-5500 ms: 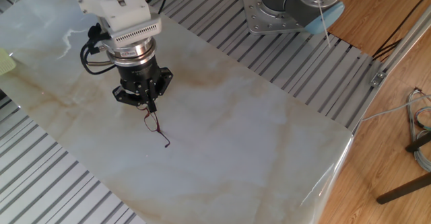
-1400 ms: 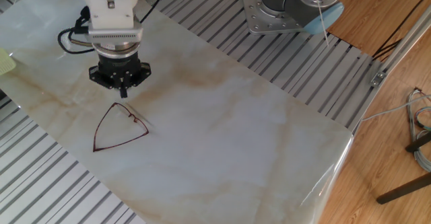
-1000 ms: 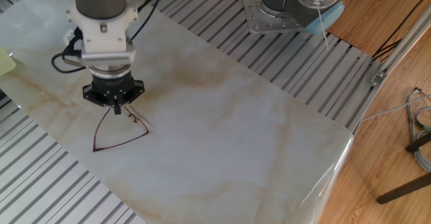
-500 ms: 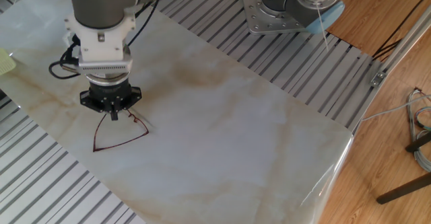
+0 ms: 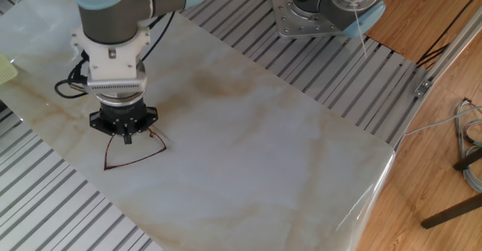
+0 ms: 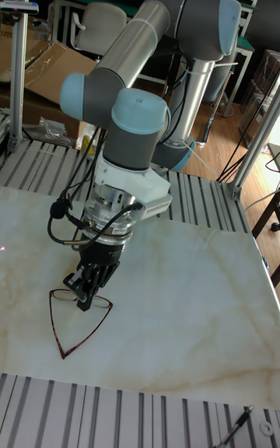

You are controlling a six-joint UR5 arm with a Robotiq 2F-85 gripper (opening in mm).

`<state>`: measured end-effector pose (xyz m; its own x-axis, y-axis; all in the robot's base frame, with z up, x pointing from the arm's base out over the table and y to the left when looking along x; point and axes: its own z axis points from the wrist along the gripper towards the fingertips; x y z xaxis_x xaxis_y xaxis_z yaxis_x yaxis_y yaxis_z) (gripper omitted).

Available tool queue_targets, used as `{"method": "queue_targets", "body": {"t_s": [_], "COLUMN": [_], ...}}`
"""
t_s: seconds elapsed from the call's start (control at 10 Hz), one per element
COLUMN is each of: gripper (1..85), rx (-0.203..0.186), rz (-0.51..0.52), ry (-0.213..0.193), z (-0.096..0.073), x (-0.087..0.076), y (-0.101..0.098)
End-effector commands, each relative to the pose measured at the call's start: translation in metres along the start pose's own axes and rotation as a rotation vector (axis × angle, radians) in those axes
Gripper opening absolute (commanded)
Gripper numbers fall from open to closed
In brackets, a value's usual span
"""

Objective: Unfold the leg of the glasses (with one hand)

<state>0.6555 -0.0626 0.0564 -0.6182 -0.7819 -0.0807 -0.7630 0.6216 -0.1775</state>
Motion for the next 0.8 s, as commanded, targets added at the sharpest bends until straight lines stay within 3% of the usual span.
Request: {"method": "queue_targets", "body": {"t_s": [0.0, 0.4, 0.7], "gripper": [1.3, 1.3, 1.3], "rx": [0.0, 0.029, 0.028], "rz": [0.009, 0.002, -0.002], "ry": [-0.018, -0.019, 0.009], "z": [0.004, 0.025, 0.018], "x": [-0.004, -0.01, 0.002], "y": [-0.003, -0.007, -0.006]}}
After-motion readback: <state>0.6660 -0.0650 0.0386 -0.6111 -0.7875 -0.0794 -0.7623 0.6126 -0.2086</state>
